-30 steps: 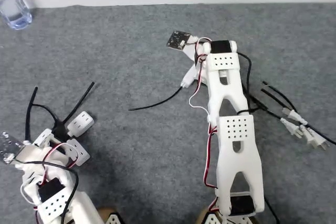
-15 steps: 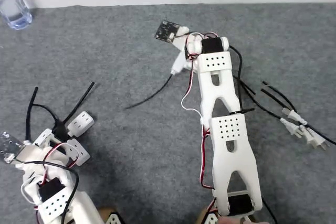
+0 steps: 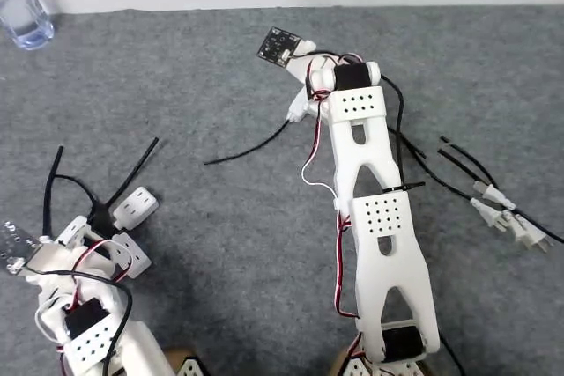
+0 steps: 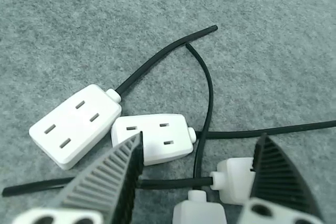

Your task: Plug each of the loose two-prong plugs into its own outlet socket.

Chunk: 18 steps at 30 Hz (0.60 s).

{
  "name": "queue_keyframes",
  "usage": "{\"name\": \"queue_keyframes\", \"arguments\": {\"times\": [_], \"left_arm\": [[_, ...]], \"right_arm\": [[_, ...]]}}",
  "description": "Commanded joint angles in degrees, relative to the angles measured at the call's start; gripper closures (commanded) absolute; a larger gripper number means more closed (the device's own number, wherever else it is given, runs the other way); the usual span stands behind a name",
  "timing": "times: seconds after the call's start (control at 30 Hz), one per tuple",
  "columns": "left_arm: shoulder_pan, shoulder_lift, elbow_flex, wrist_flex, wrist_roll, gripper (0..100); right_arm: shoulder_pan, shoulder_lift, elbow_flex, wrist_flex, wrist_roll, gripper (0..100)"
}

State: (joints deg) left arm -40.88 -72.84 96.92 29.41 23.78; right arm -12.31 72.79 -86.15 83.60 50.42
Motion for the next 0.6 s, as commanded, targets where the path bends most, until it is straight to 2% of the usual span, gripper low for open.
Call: {"name": "queue_keyframes", "arguments": {"times": [0.0,0.2,0.27,0.37,0.5,0.57], "left_arm": [[0.35,-0.09,-0.31,-0.97,-0.18,68],[0.44,-0.09,-0.31,-0.97,-0.18,68],[0.44,-0.09,-0.31,-1.05,-0.18,68],[0.0,-0.09,-0.66,-1.32,-0.18,68],[-3.87,-0.09,-2.59,-1.05,-0.53,68],[-5.63,-0.09,-3.74,-0.97,-3.96,68]], "right_arm": [[-0.13,-5.67,-1.93,4.79,-0.53,58.9],[0.04,-17.45,-1.67,19.56,-0.7,60.3],[1.54,-21.23,0.09,19.74,-3.43,62.7],[4.53,-27.56,7.03,19.74,-9.76,68.2],[6.9,-38.02,22.95,19.65,-11.16,76.4],[7.08,-43.91,32.09,19.56,-11.16,78.4]]}}
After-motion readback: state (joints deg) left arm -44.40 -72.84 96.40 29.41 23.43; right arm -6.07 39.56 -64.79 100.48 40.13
